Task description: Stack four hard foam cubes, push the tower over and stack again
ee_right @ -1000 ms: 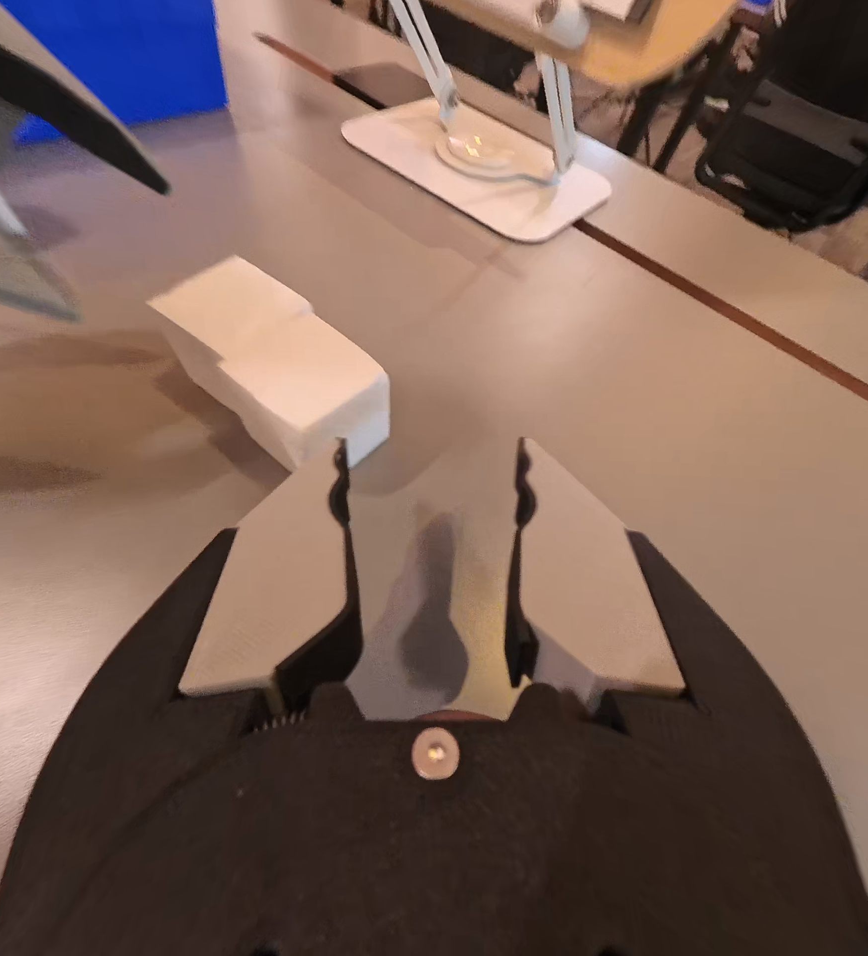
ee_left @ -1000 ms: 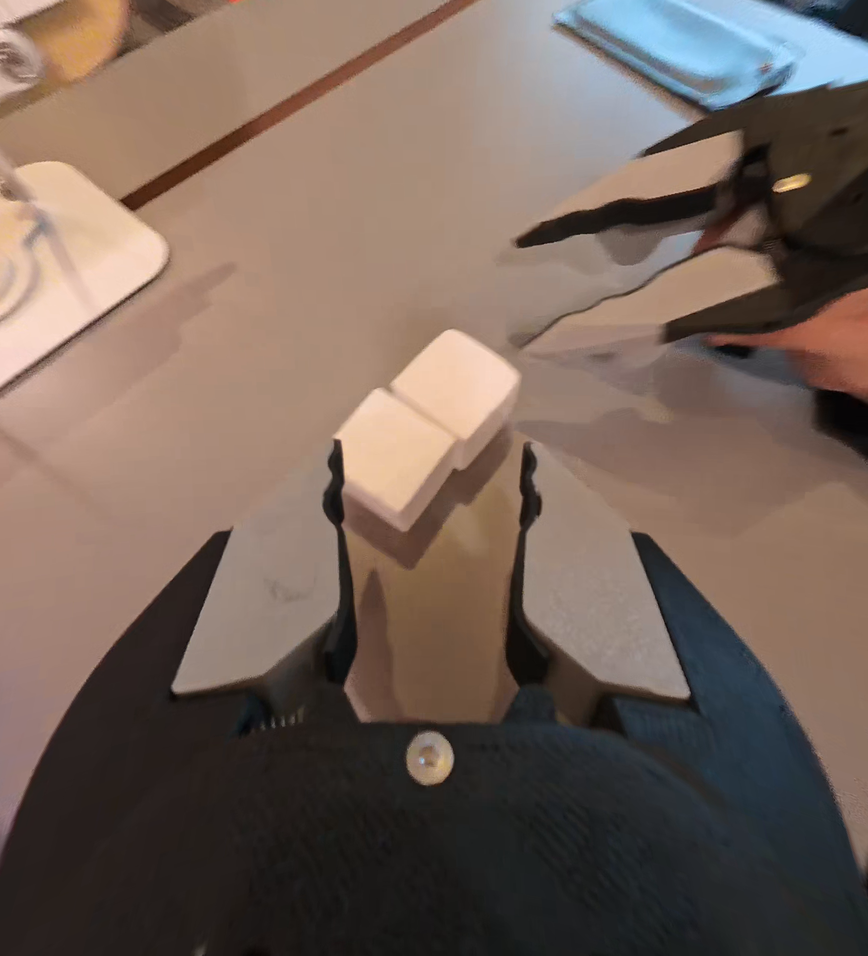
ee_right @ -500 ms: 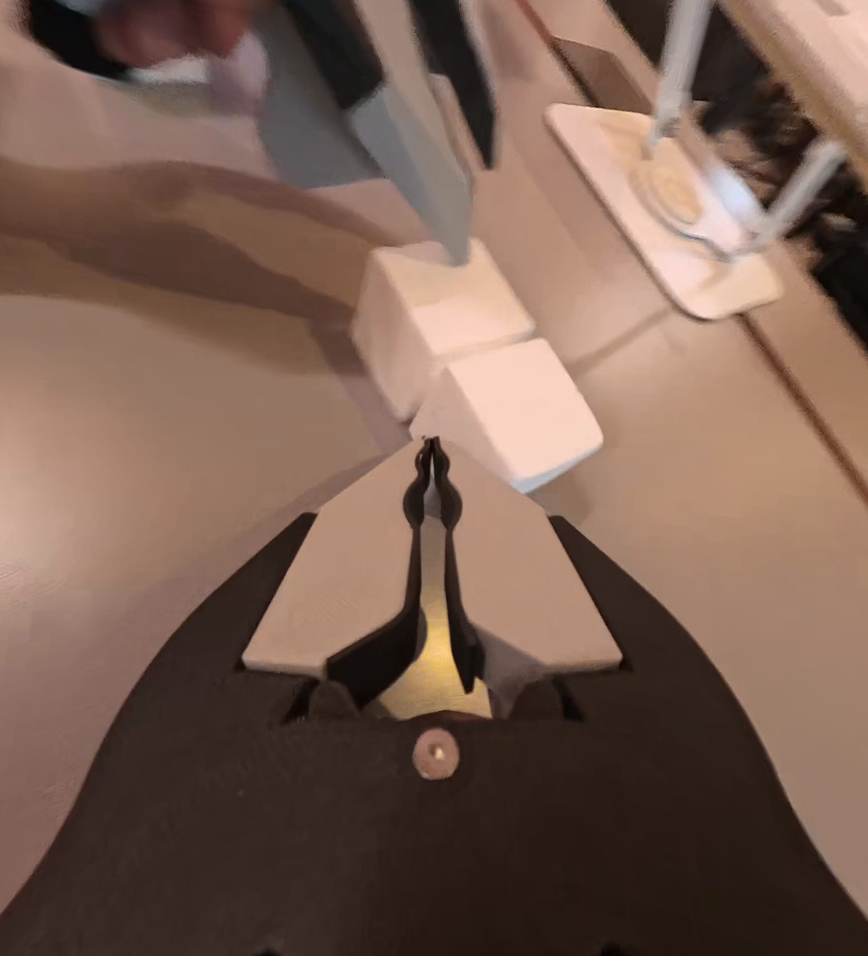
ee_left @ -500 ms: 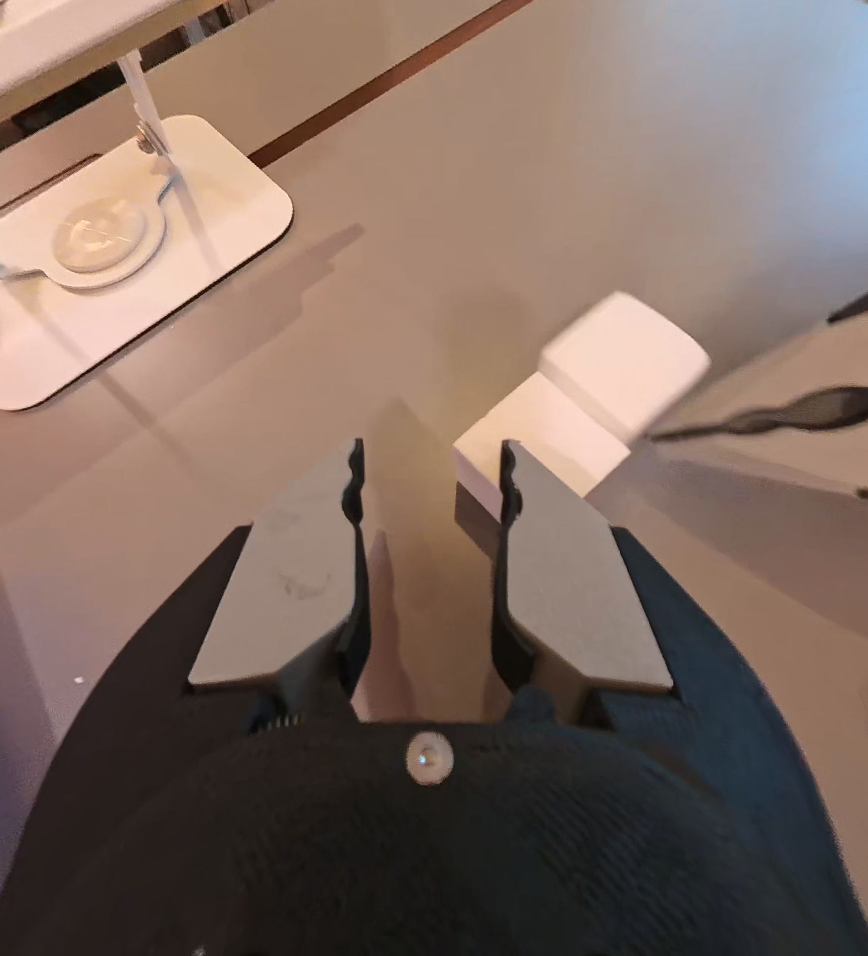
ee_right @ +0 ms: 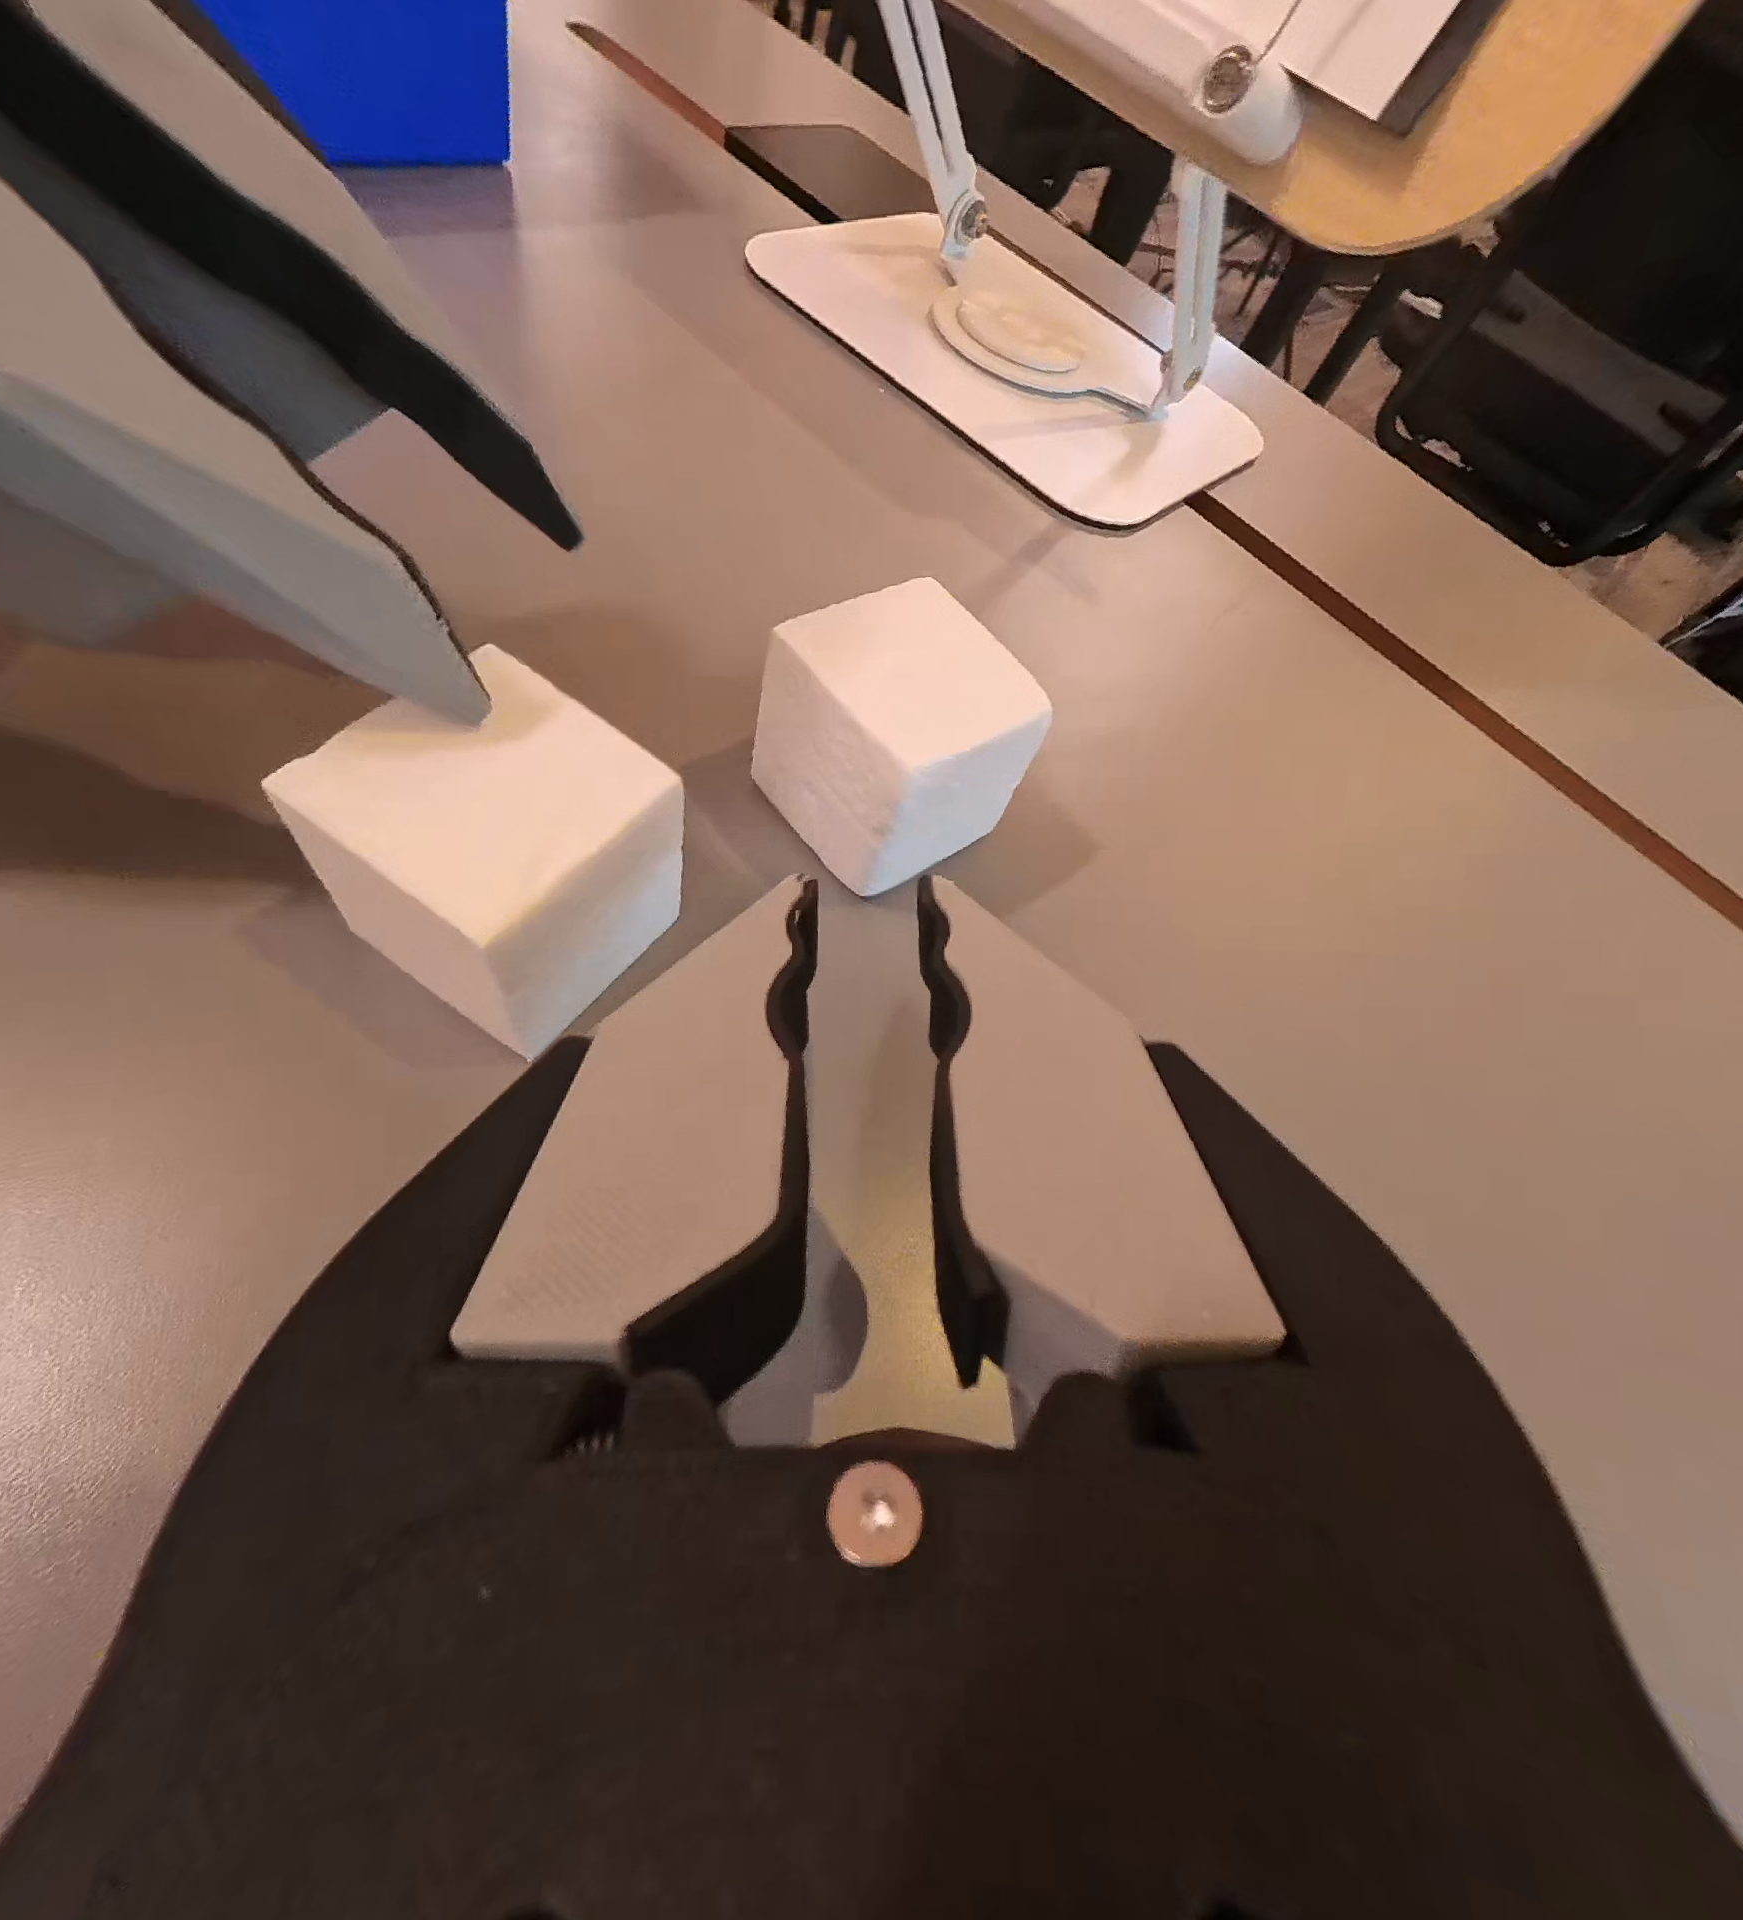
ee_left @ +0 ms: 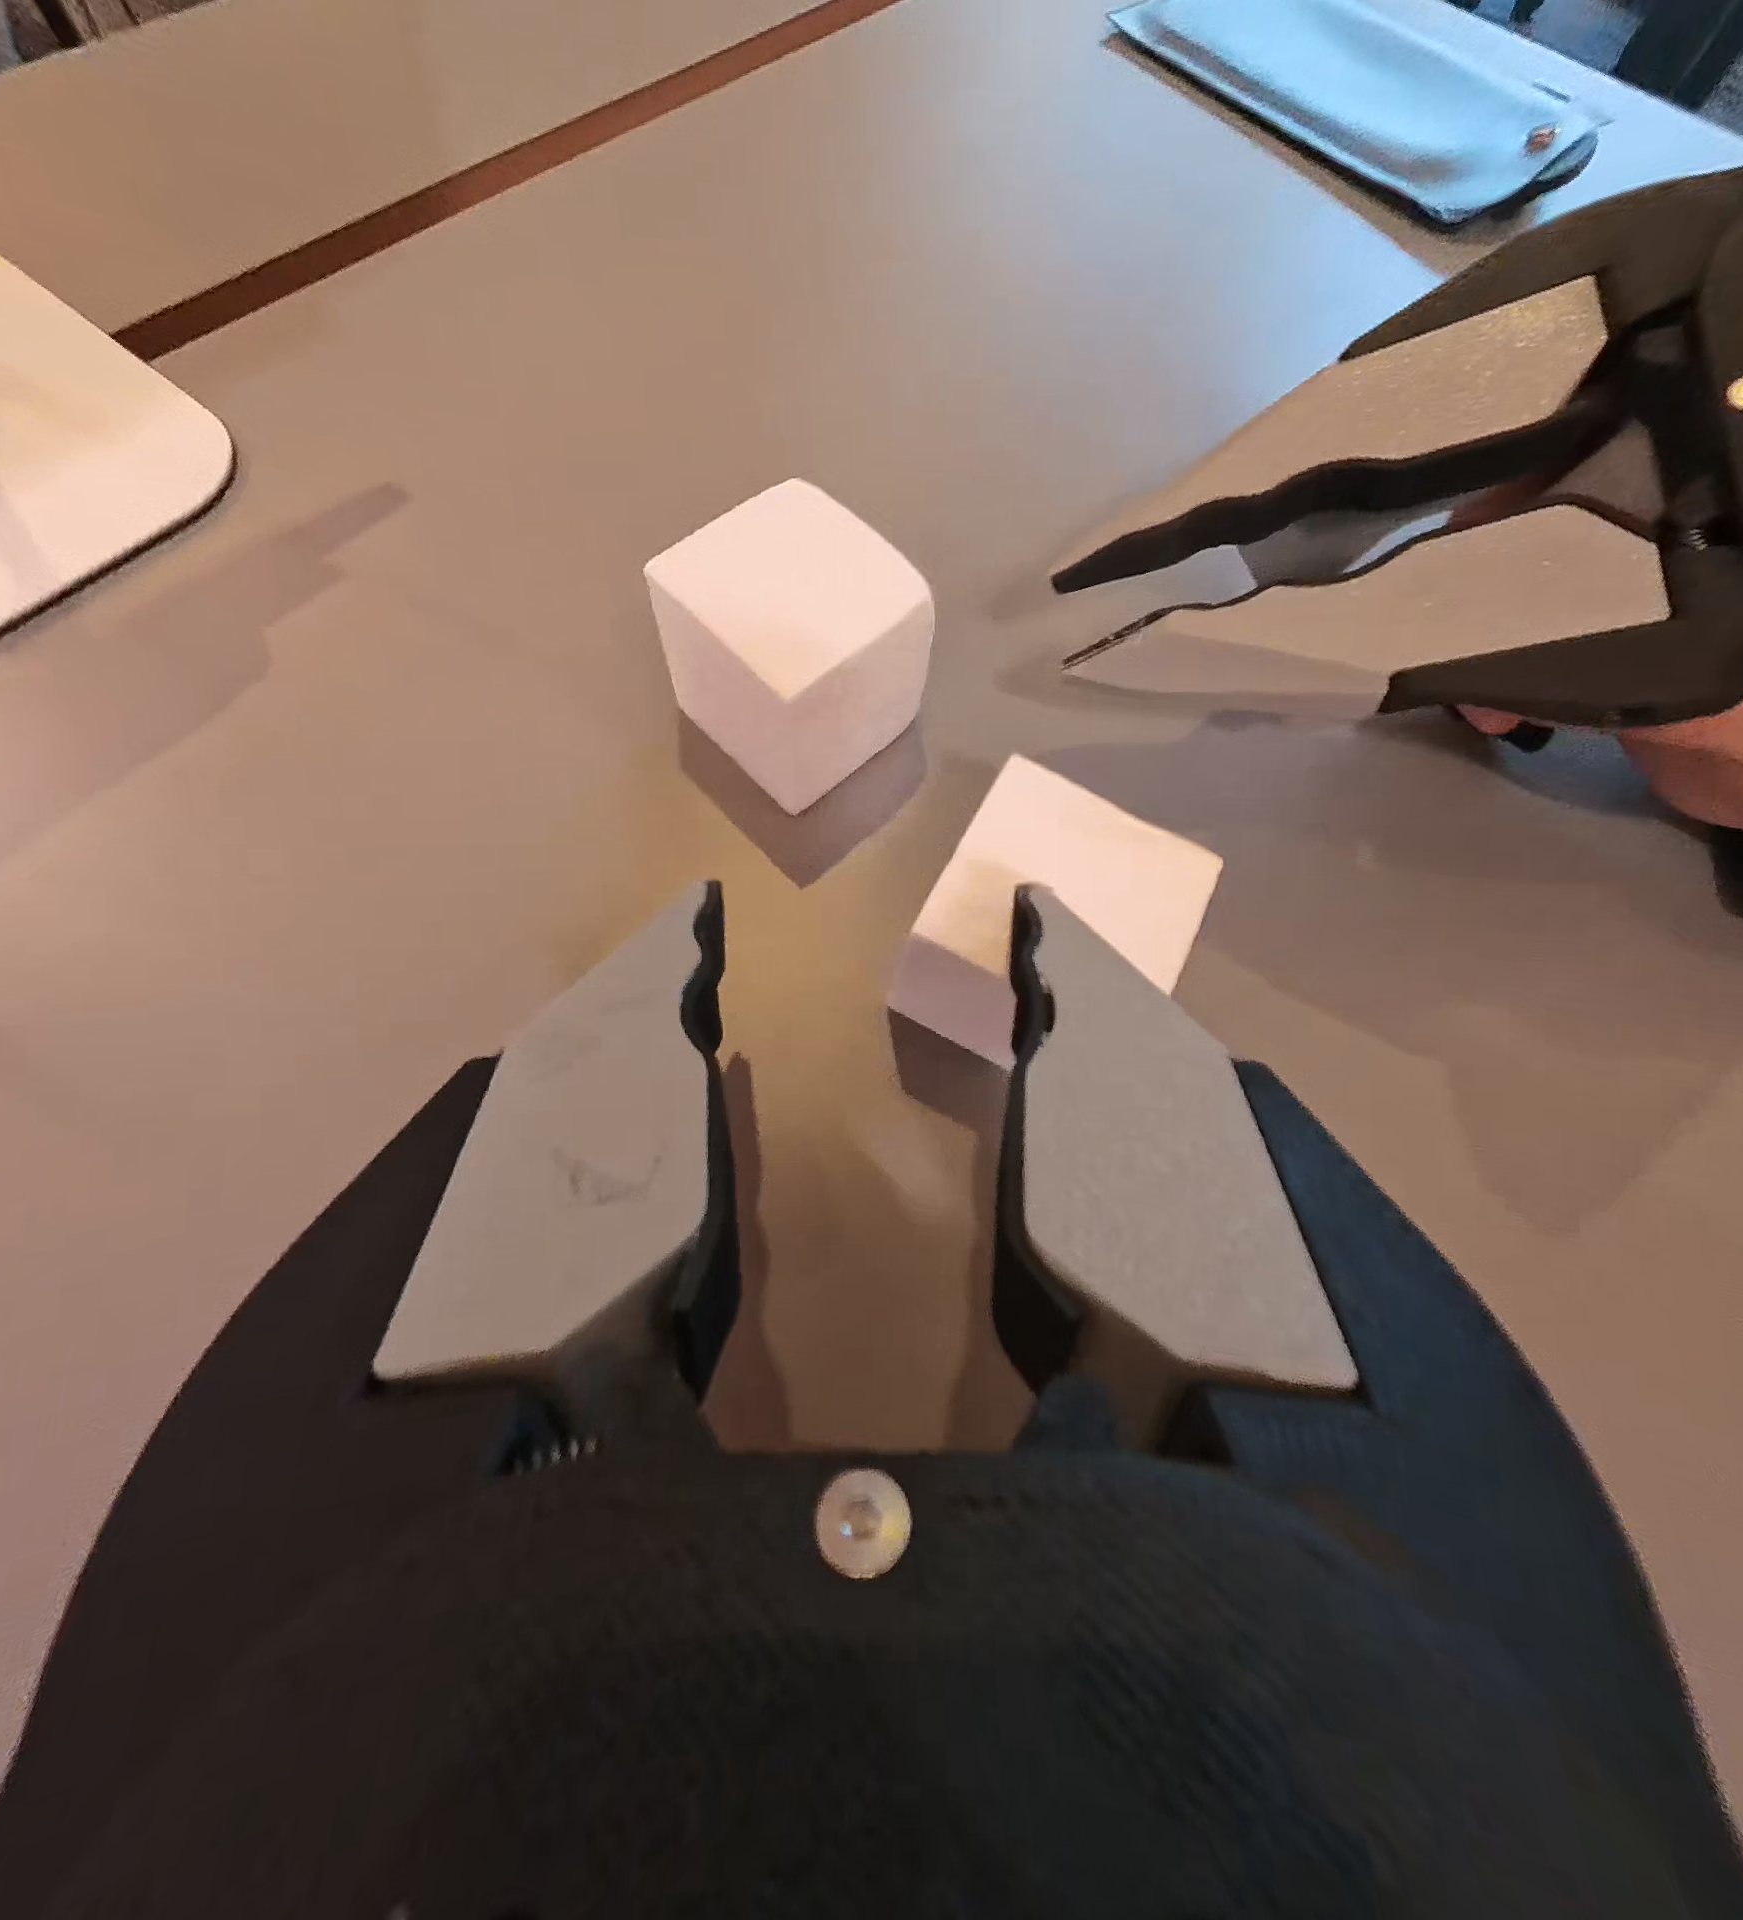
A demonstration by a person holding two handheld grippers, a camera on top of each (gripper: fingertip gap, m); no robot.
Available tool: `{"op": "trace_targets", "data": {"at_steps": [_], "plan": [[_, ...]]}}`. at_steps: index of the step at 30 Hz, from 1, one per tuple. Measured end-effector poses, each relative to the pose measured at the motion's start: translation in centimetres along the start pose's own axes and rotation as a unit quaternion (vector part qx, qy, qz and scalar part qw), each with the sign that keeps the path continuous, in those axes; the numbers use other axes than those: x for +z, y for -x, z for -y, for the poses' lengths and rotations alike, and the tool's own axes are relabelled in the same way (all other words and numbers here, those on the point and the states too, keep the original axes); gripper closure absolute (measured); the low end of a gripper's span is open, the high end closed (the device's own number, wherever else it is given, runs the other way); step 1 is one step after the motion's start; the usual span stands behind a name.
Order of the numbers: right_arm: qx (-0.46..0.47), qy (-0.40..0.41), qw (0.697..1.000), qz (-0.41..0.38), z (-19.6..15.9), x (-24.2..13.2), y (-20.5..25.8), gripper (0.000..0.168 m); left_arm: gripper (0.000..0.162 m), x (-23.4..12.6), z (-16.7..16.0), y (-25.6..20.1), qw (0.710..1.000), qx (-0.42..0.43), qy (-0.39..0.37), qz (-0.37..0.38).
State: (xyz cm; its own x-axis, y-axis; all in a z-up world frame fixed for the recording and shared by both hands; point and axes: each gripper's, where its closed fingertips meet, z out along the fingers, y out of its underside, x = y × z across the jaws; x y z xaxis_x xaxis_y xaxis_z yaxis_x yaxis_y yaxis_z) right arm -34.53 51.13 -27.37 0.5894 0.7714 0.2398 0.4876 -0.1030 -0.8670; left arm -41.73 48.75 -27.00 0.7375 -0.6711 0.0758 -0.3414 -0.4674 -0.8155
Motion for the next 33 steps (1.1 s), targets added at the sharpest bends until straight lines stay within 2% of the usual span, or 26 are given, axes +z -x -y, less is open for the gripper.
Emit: {"op": "trace_targets", "data": {"at_steps": [6,8,11,14,19,22,25,27,29,33], "plan": [[0.017,-0.030,0.999,-0.025,1.0,-1.3,-1.4,0.154,0.098,-1.2,2.0,-0.2,0.996,-0.014,-0.053,0.063],[0.023,-0.036,0.999,-0.025,1.1,-1.6,-1.6,0.154,0.088,-3.1,2.6,-0.4,0.993,-0.012,-0.068,0.091],[0.033,-0.034,0.999,-0.018,0.9,-1.5,-1.6,0.153,0.093,-7.4,3.0,0.8,0.981,0.010,-0.081,0.174],[0.036,-0.031,0.999,-0.011,0.8,-1.3,-1.2,0.152,0.094,-11.3,0.5,3.1,0.973,0.005,-0.039,0.226],[0.021,-0.037,0.999,-0.014,1.4,-1.5,-0.9,0.152,0.076,-15.0,-6.6,8.3,0.959,-0.088,0.064,0.261],[0.016,-0.037,0.999,-0.016,1.4,-1.5,-0.8,0.152,0.075,-15.2,-10.1,9.7,0.950,-0.128,0.114,0.260],[0.020,-0.035,0.999,-0.015,1.2,-1.5,-0.8,0.152,0.075,-14.1,-12.3,10.1,0.946,-0.138,0.151,0.251],[0.023,-0.034,0.999,-0.014,1.1,-1.5,-0.9,0.152,0.081,-12.9,-13.3,9.7,0.946,-0.133,0.183,0.231],[0.025,-0.035,0.999,-0.014,1.1,-1.5,-1.0,0.152,0.095,-11.9,-13.4,9.0,0.950,-0.109,0.210,0.205],[0.025,-0.033,0.999,-0.011,1.1,-1.4,-0.9,0.152,0.095,-10.4,-11.5,7.5,0.953,-0.033,0.237,0.188]]}}
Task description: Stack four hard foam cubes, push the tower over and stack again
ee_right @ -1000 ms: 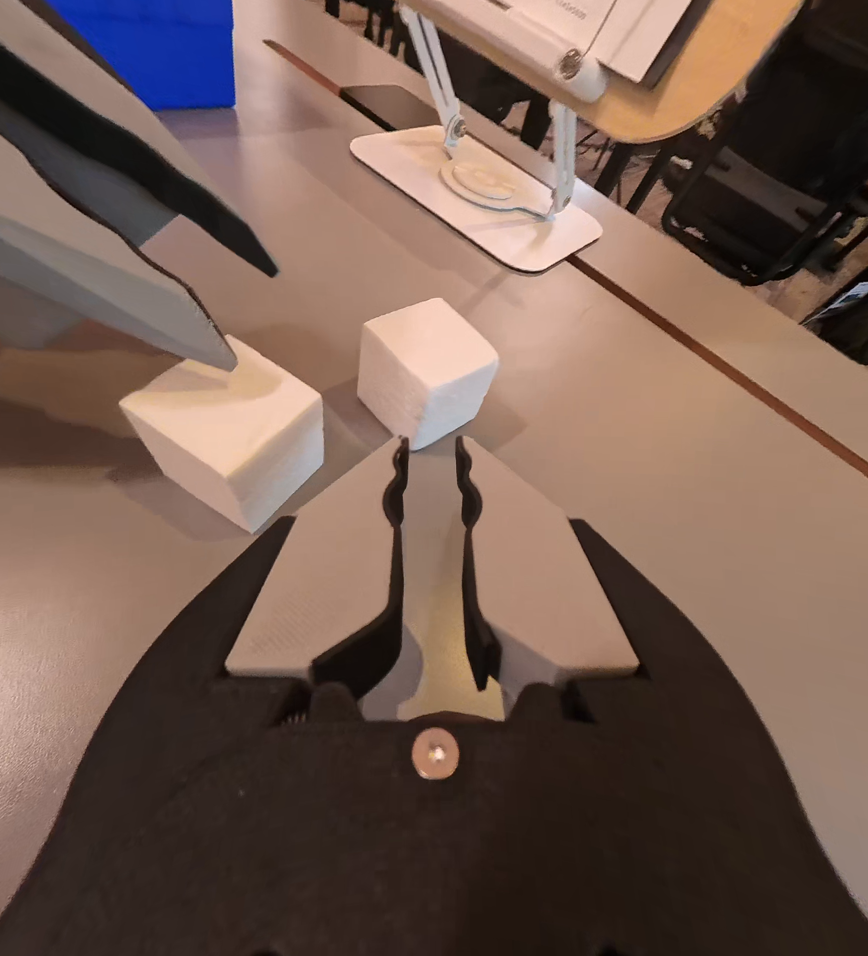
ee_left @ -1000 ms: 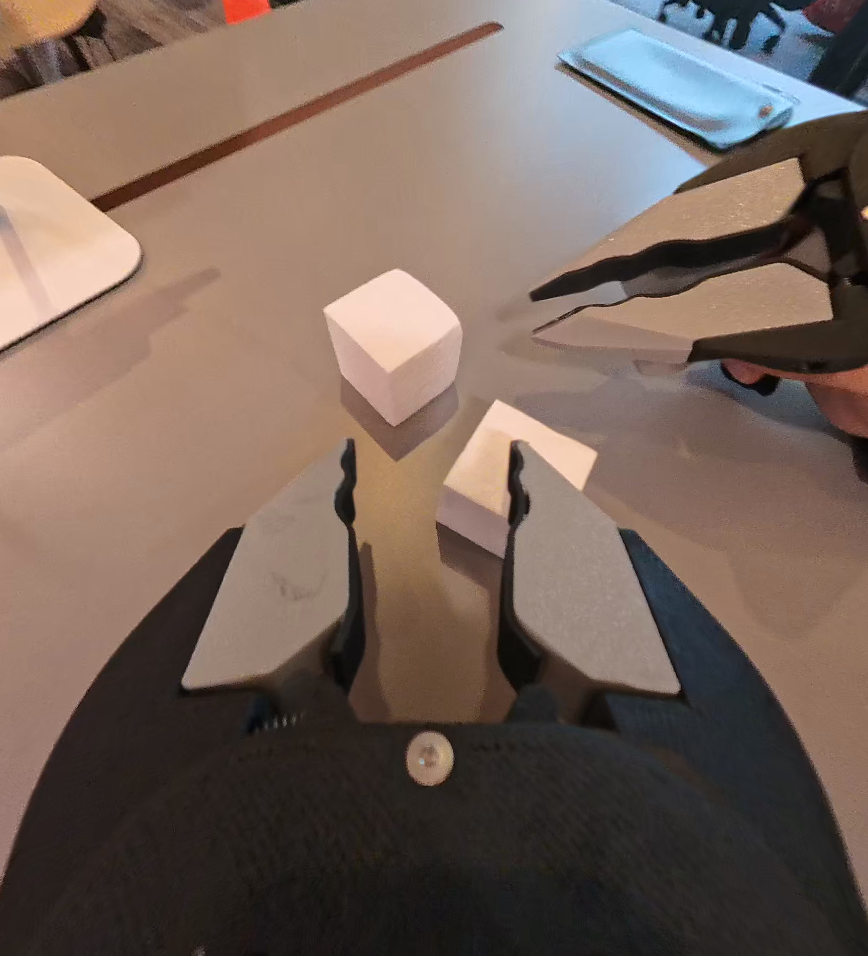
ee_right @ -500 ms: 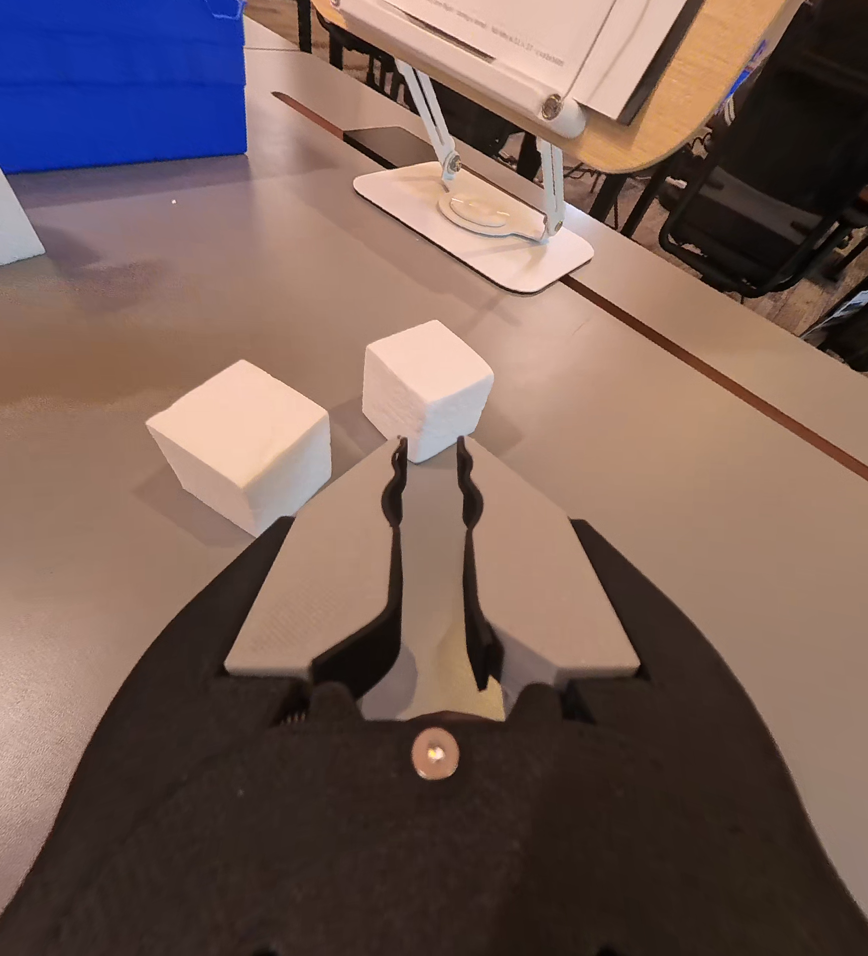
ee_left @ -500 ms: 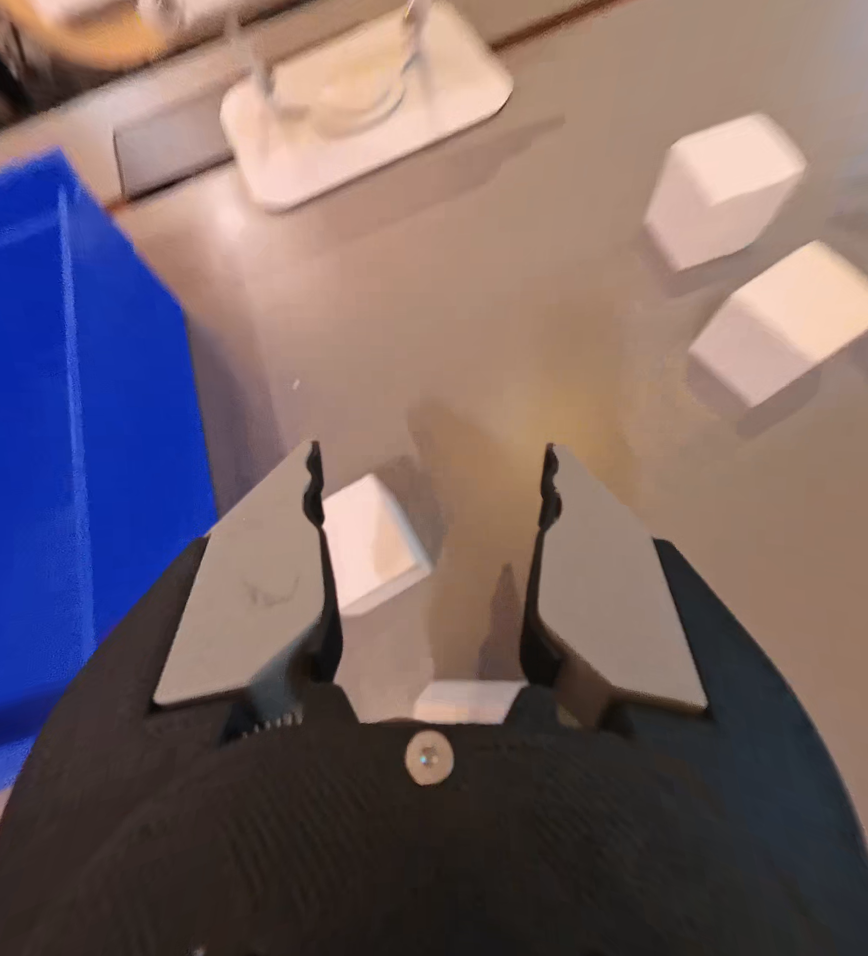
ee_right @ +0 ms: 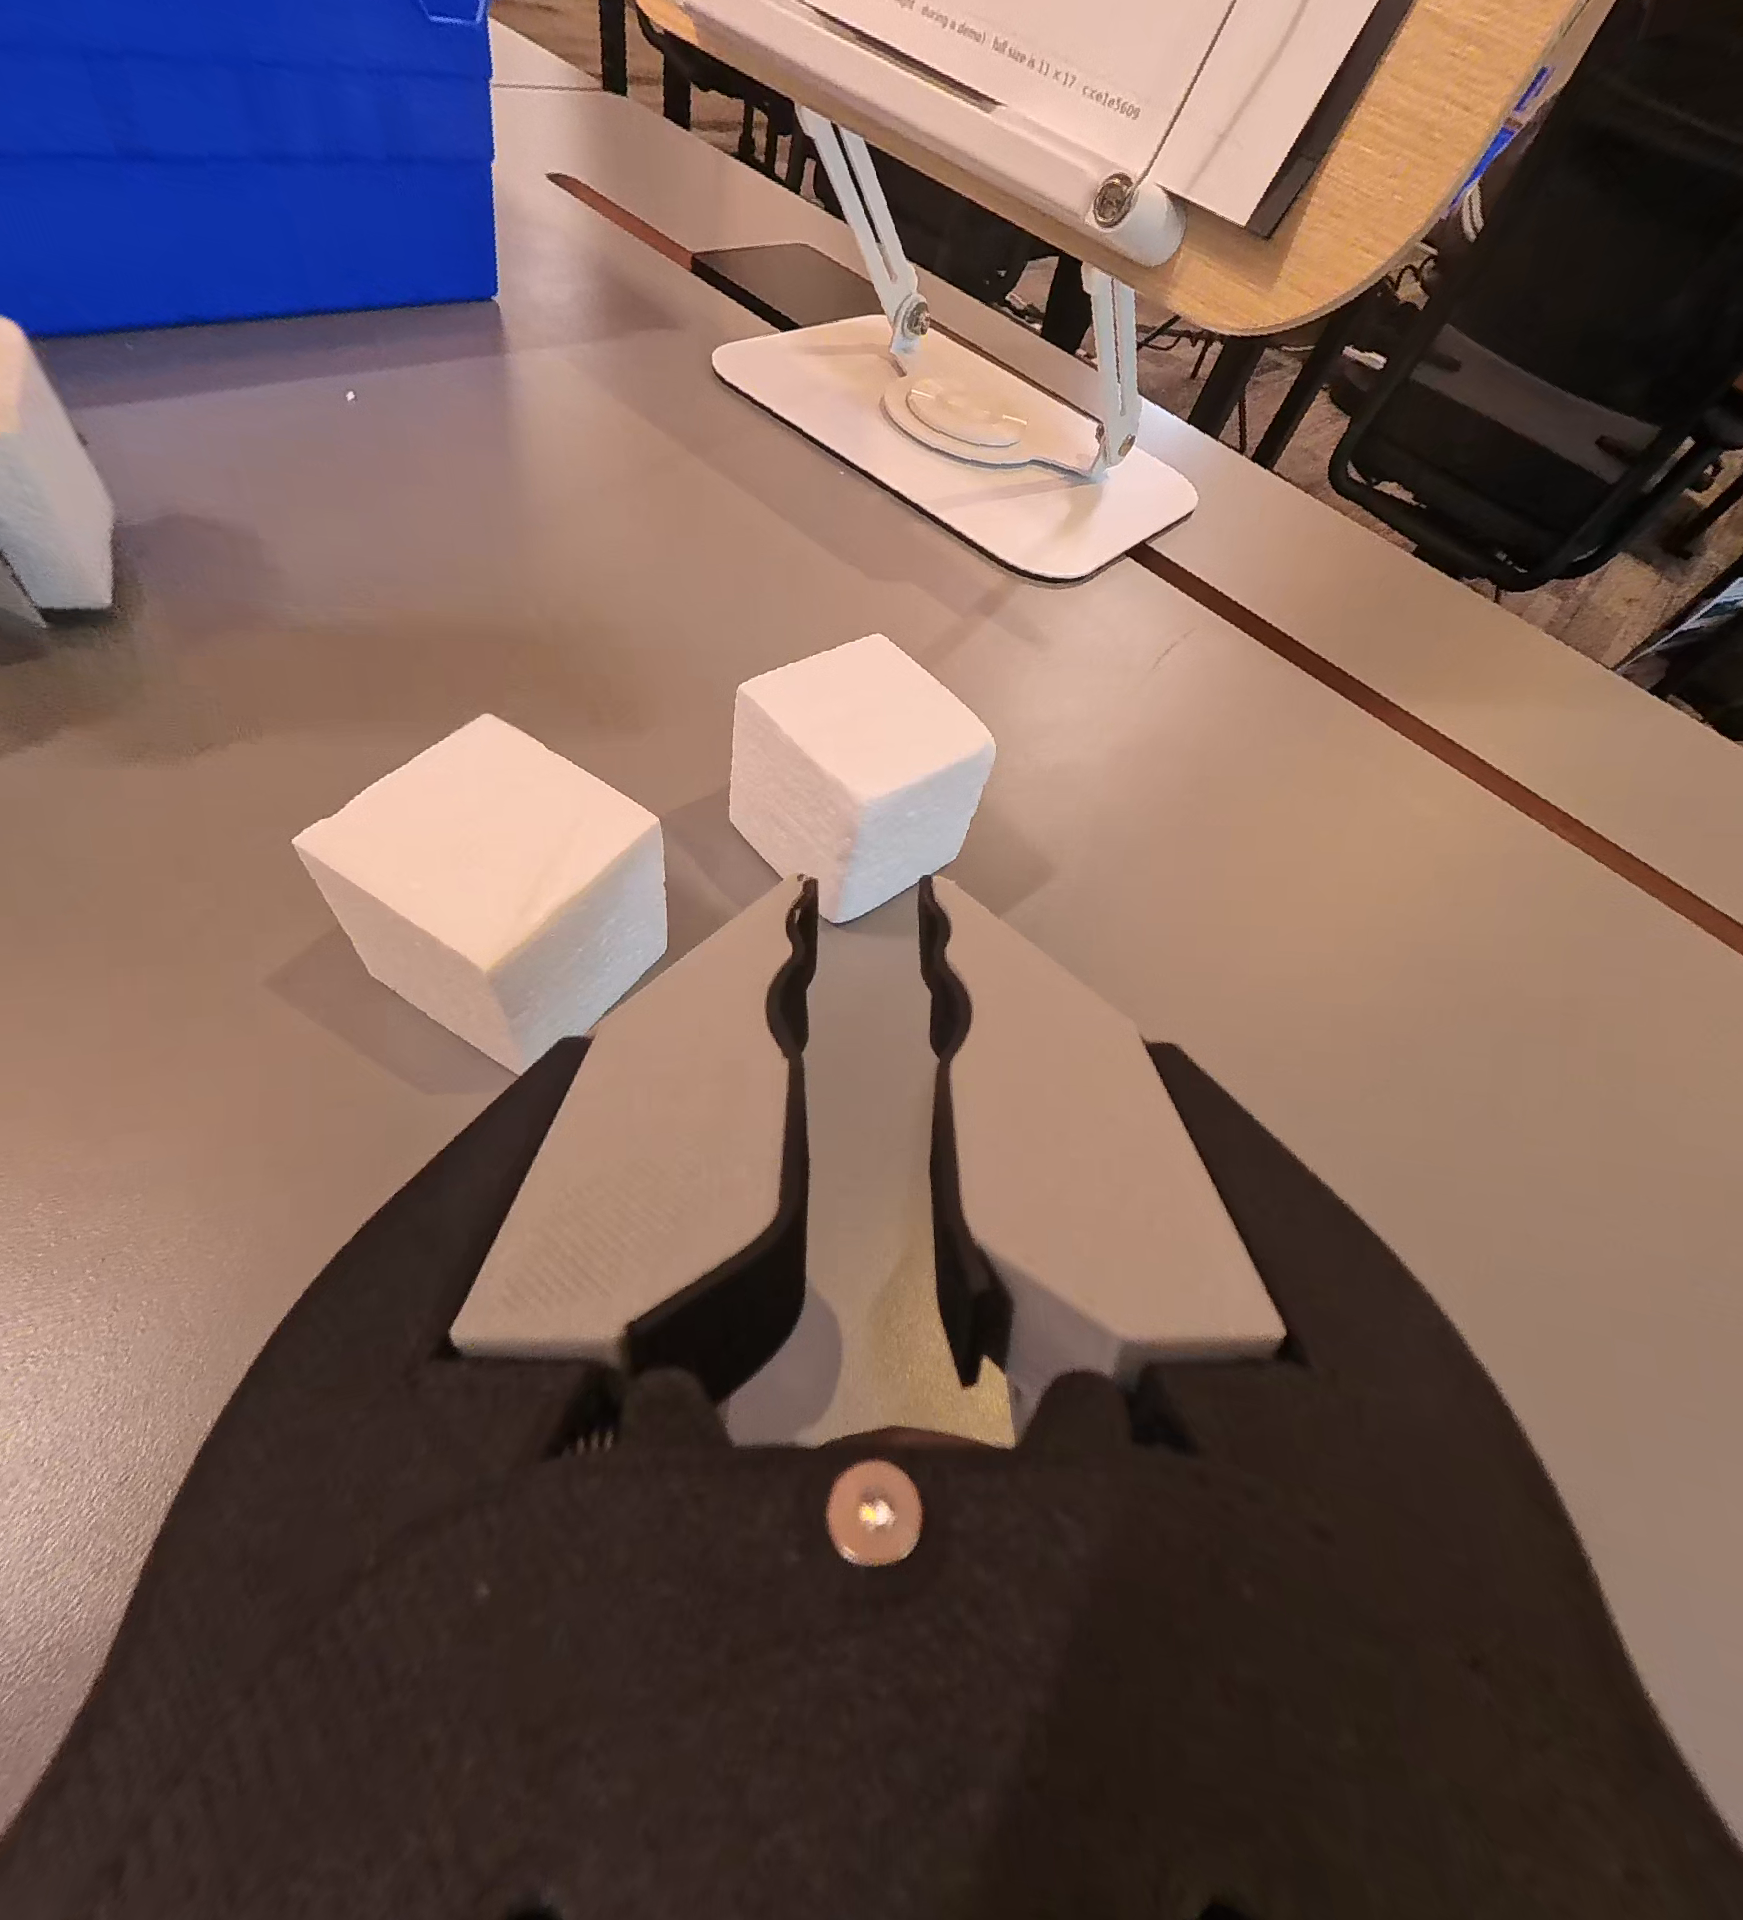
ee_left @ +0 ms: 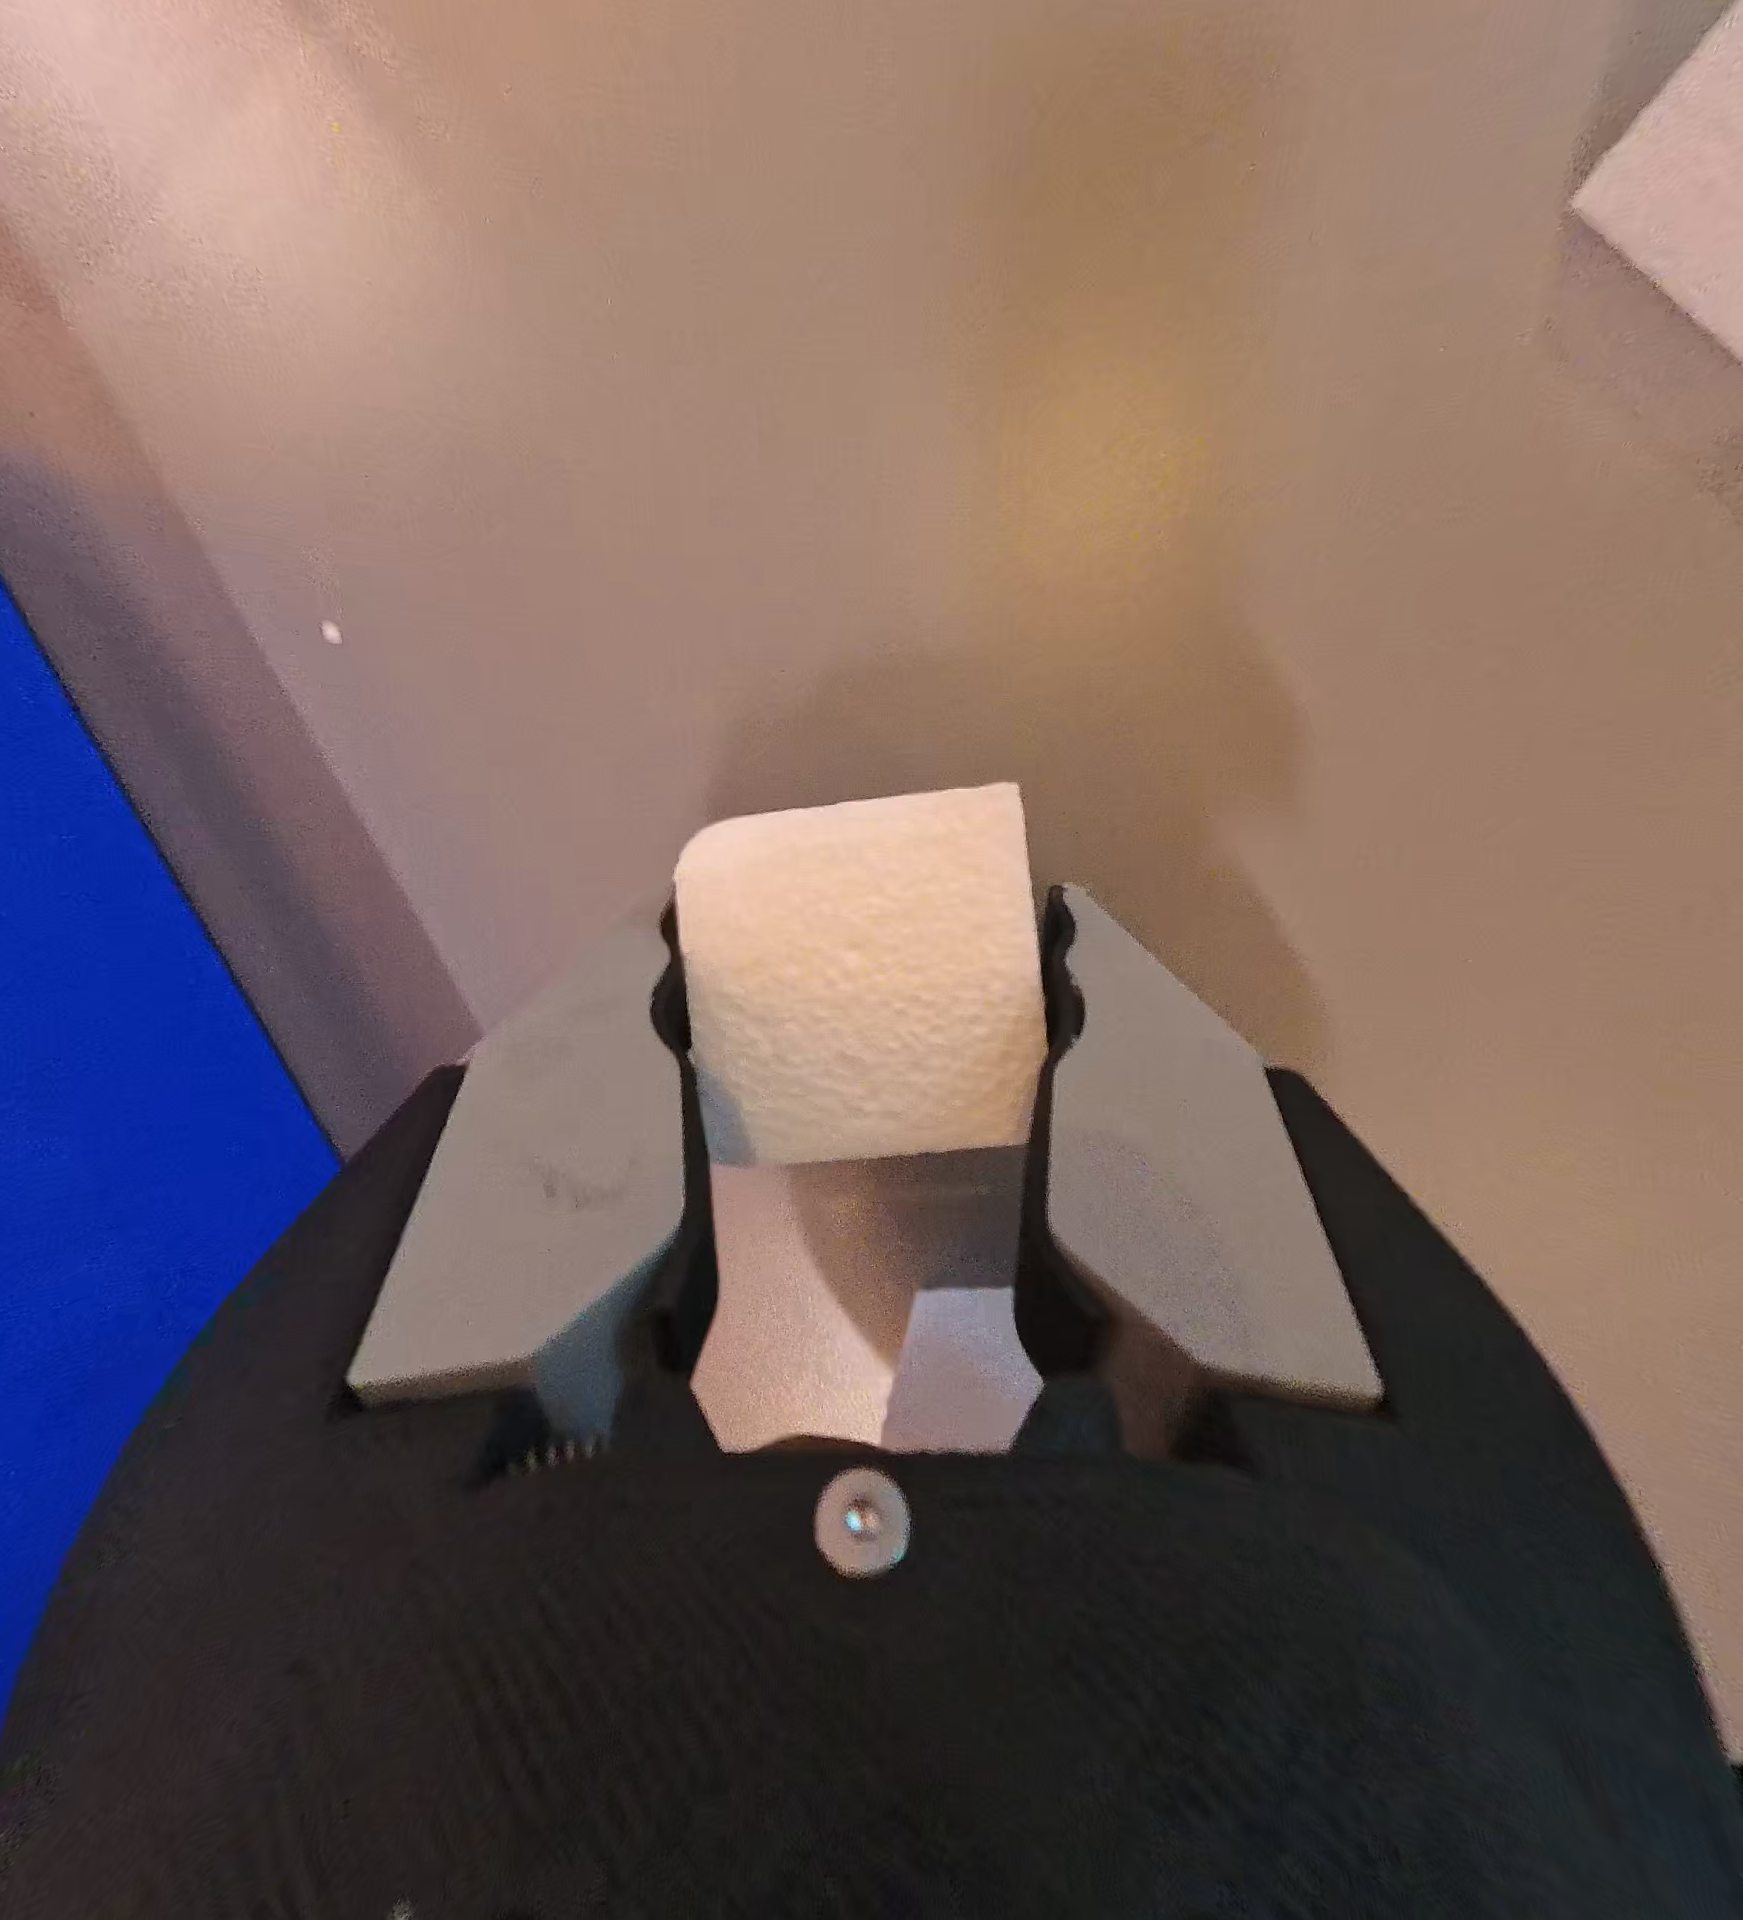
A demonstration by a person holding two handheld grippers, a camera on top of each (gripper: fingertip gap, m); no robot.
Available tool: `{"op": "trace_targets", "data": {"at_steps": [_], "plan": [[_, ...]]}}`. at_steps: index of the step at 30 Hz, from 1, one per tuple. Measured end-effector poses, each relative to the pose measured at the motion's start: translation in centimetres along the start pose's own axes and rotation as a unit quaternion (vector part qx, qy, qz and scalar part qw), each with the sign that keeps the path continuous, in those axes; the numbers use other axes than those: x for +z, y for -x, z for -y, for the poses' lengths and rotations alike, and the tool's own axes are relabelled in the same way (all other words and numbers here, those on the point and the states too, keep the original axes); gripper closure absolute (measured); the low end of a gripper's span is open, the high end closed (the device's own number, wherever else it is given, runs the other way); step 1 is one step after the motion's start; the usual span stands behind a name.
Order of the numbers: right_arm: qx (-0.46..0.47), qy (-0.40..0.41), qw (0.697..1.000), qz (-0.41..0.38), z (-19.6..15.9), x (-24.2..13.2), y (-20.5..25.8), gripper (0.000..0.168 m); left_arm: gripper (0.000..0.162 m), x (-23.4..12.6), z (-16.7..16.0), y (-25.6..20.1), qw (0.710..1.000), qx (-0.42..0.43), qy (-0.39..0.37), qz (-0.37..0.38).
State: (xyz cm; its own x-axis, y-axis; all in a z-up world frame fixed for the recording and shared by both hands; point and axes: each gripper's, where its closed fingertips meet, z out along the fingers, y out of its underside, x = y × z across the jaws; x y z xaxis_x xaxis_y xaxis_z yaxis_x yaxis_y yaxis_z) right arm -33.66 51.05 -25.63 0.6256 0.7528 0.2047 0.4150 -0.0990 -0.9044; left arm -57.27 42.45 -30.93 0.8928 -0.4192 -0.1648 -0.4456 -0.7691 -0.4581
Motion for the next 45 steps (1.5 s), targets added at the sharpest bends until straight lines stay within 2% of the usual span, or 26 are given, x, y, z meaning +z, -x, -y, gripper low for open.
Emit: {"op": "trace_targets", "data": {"at_steps": [4,8,12,15,23,30,33,37,41,45], "plan": [[-0.006,0.000,1.000,-0.001,0.1,0.0,0.1,0.152,0.096,-0.3,2.8,-1.7,0.998,0.061,-0.006,-0.004],[-0.005,-0.004,1.000,0.000,0.3,-0.2,0.1,0.152,0.096,-1.4,5.4,-8.3,0.983,0.101,-0.056,-0.140],[-0.004,-0.005,1.000,0.002,0.3,-0.2,0.2,0.152,0.096,-1.2,5.4,-12.5,0.966,0.147,-0.058,-0.203],[-0.007,-0.007,1.000,0.003,0.4,-0.3,0.3,0.152,0.095,-1.2,5.4,-14.6,0.954,0.134,-0.062,-0.261],[-0.009,-0.007,1.000,0.006,0.5,-0.3,0.4,0.152,0.090,1.1,4.1,-13.2,0.971,0.157,-0.032,-0.179],[-0.012,-0.005,1.000,0.007,0.4,-0.2,0.5,0.152,0.095,0.3,4.1,-12.9,0.968,0.173,-0.035,-0.178],[-0.011,-0.004,1.000,0.008,0.3,-0.2,0.6,0.152,0.095,-1.3,5.7,-13.0,0.960,0.169,-0.068,-0.211],[-0.011,-0.002,1.000,0.011,0.3,-0.1,0.7,0.152,0.095,-2.8,9.6,-12.4,0.951,0.189,-0.115,-0.215],[-0.007,-0.005,1.000,0.009,0.4,-0.3,0.4,0.152,0.095,-3.0,12.7,-13.1,0.939,0.228,-0.125,-0.224],[-0.003,-0.010,1.000,0.009,0.6,-0.4,0.3,0.152,0.094,-1.9,13.8,-14.0,0.933,0.259,-0.102,-0.228]]}}
